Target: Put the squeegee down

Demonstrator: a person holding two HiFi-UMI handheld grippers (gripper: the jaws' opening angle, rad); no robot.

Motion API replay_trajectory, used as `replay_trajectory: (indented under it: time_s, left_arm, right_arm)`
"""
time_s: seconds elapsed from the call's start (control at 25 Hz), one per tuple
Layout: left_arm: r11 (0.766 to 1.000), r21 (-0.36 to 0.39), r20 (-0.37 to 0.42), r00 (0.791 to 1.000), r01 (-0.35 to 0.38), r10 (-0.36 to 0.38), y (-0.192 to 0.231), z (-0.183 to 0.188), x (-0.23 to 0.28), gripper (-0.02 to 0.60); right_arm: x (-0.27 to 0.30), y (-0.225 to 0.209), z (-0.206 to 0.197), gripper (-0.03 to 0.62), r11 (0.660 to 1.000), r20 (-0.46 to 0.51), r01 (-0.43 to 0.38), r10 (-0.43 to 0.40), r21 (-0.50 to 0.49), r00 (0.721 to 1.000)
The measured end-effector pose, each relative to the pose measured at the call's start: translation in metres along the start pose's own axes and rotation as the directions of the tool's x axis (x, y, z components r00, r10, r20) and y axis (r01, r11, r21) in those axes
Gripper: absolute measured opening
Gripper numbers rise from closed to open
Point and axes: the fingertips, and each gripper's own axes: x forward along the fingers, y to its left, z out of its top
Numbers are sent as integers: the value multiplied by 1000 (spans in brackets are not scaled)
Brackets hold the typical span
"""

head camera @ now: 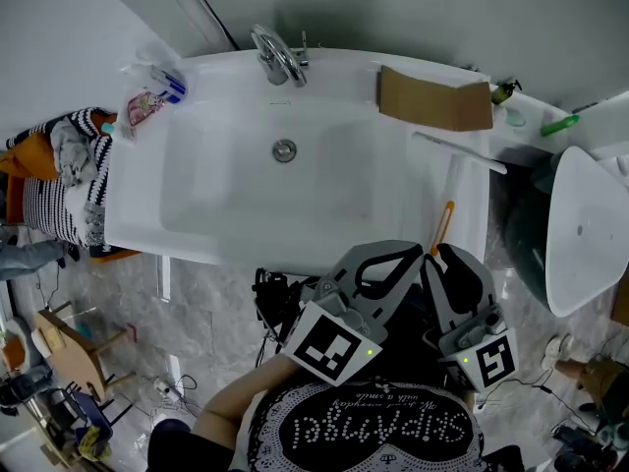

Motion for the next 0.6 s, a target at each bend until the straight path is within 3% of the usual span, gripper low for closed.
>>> replay_trajectory:
  time_s: [0.6]
  left_arm:
    - [1000,-3,-15,1000,11,-11,-3,0,3,5]
  right_arm:
    - [-2,-4,0,91,1000,-3,3,-3,22,1000]
